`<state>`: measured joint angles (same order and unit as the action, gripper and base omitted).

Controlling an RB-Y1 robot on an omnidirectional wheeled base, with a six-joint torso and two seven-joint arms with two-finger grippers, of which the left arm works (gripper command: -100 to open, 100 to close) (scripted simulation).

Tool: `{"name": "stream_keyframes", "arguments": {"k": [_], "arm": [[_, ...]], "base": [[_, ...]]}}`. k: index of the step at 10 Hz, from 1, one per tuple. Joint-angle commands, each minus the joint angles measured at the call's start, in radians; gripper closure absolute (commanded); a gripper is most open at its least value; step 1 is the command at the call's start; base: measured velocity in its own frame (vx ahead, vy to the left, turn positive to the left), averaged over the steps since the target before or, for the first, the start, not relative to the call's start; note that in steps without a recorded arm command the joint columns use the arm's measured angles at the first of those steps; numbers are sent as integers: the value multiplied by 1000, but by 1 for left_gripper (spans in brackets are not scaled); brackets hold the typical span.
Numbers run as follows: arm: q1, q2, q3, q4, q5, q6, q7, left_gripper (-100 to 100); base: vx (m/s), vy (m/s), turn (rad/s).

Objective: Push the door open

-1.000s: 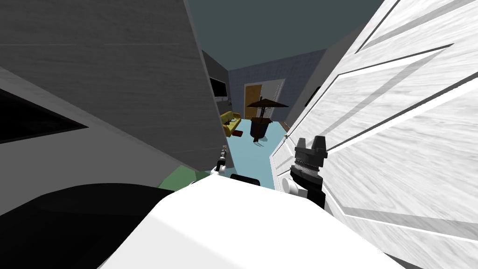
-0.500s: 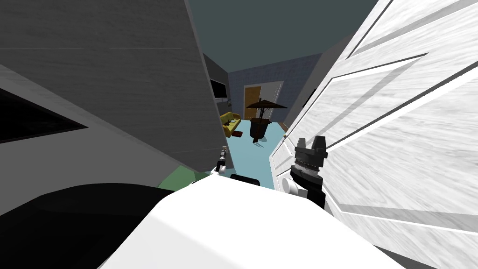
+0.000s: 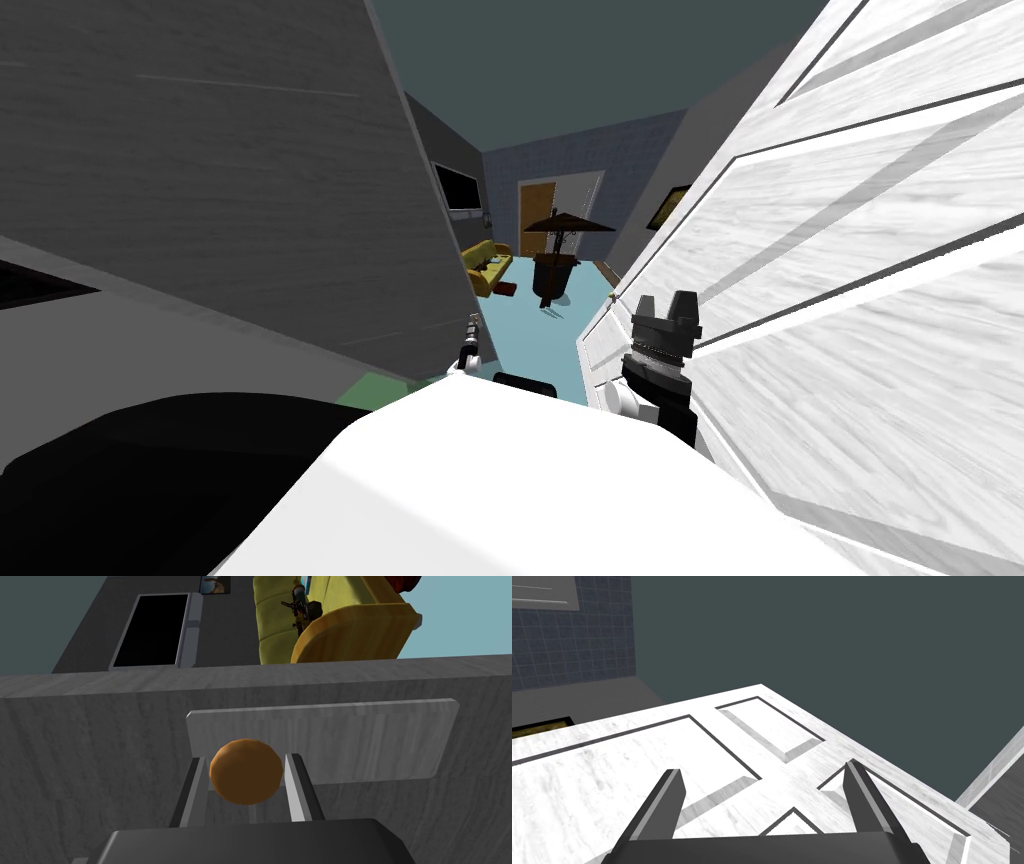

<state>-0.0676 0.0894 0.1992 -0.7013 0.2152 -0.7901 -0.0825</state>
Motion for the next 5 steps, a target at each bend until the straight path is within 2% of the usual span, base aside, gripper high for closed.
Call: {"name": "stream_keyframes", "arguments": {"k": [1,3,5], "arm": [[1,8,30,-2,24,-10,-18,100],[12,10,62,-15,54,-9,-40,100],[12,10,62,10,54,-9,-40,100]], "base": [[206,19,-43],[193,30,-66],[83,25,-16]]}}
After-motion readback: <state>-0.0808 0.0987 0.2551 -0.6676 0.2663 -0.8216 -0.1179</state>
